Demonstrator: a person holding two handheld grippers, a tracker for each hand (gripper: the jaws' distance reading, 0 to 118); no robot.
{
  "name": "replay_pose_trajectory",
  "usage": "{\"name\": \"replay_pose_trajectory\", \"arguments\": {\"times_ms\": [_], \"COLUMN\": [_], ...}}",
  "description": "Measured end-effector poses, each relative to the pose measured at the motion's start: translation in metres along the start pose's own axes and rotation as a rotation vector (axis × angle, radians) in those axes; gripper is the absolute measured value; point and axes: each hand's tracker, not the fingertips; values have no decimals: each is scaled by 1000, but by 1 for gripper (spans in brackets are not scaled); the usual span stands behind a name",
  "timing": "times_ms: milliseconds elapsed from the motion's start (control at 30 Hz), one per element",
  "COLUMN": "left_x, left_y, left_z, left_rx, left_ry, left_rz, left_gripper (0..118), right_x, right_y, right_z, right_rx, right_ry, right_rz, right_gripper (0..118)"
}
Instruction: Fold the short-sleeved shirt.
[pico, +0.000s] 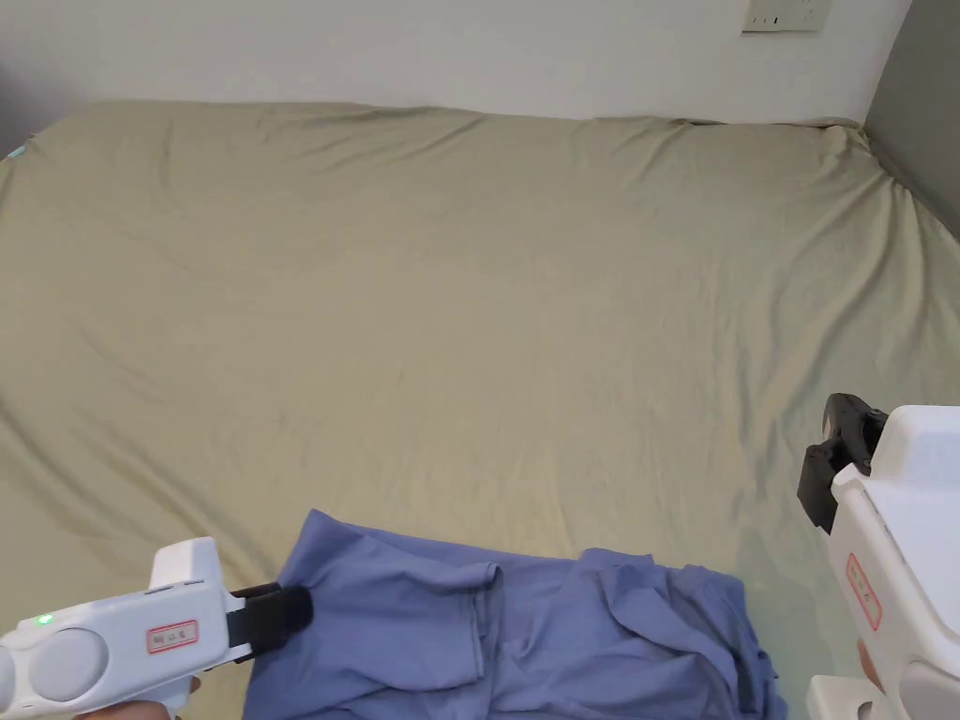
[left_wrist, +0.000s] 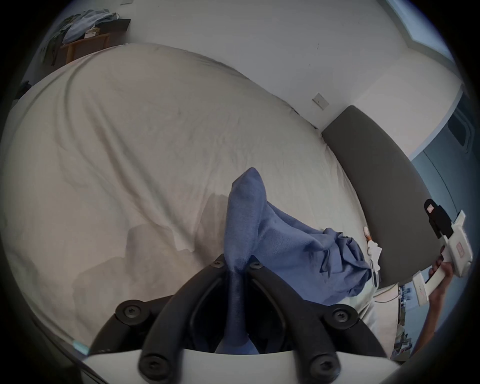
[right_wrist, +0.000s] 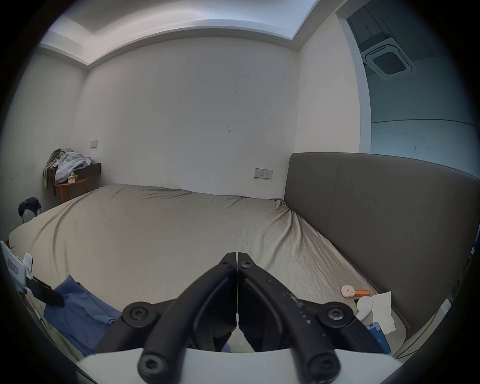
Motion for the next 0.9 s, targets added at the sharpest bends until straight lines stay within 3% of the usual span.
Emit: {"name": "replay_pose_trajectory", "arguments": {"times_ms": [167, 267, 500, 700, 900], "left_x": [-19, -7, 93, 178, 240], "left_y": [12, 14, 11, 1, -31], "left_z": [44, 58, 44, -16, -81], "left_rx": [65, 70, 54, -57, -164], "left_ry": [172, 203, 59, -1, -62], "left_rz": [8, 0, -130, -330, -399], "left_gripper": [9, 9, 9, 9, 9], "right_x": [-2, -2, 2, 16, 39], "right_y": [2, 1, -3, -3, -6], "right_z": [0, 0, 4, 11, 20], "right_rx": [15, 19, 12, 16, 18], "right_ry": [19, 28, 35, 11, -40], "right_rz": [0, -6, -16, -30, -31], "right_gripper": [2, 2, 2, 2, 2]}}
